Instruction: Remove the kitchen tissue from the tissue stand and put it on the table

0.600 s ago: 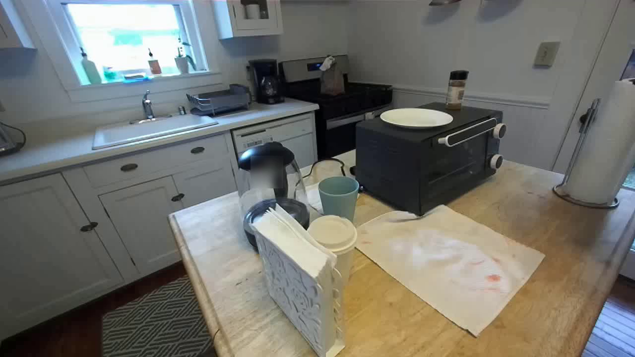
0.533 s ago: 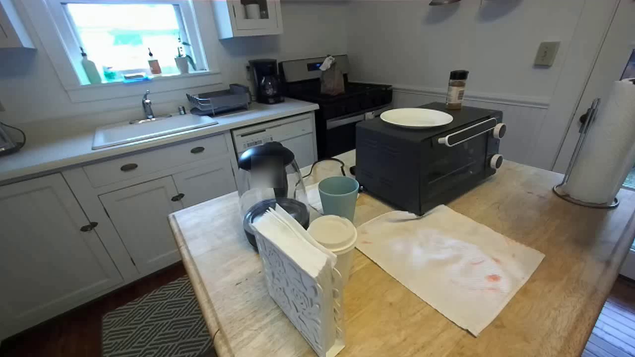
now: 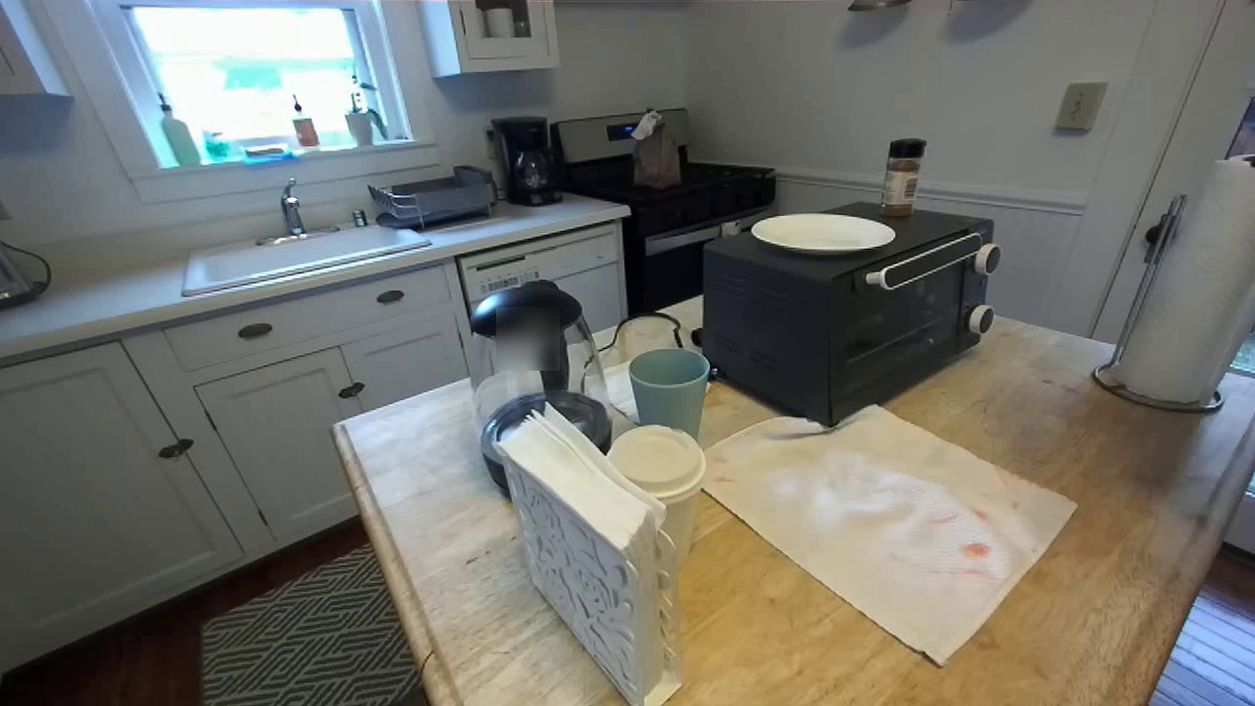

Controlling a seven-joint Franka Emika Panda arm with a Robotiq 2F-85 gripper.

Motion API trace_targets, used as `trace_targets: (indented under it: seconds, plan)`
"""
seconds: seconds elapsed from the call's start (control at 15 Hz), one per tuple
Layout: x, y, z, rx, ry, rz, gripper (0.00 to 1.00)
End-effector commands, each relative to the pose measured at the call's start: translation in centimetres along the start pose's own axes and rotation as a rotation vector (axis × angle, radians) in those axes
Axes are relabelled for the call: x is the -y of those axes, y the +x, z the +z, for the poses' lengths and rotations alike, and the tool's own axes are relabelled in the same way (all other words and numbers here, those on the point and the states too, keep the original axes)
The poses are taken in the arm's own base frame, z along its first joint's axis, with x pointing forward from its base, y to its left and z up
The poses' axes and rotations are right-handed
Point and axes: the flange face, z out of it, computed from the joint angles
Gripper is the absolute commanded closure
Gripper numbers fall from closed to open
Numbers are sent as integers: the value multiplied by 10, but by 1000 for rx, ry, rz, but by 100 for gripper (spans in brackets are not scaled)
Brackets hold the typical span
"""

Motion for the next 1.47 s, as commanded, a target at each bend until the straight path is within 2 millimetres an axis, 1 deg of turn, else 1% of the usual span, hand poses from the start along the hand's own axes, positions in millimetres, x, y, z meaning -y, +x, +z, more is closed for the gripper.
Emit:
trace_targets:
  seconds: [0.0, 0.27, 0.6, 0.8, 0.93, 1.07, 1.27, 1.33, 1.4]
  plan:
    - [-10, 2, -2, -1, 10, 62, 0]
    - [-53, -4, -11, -11, -25, 298, 0]
    - [-123, -10, -34, -67, -80, 561, 0]
    - [-158, -4, -45, -95, -132, 710, 0]
    - [-181, 3, -49, -99, -173, 800, 0]
    - [-202, 10, -48, -82, -212, 884, 0]
    - [-230, 17, -40, -28, -275, 997, 0]
    - [-236, 19, -39, -26, -284, 1035, 0]
    - [-217, 9, -41, -51, -239, 967, 0]
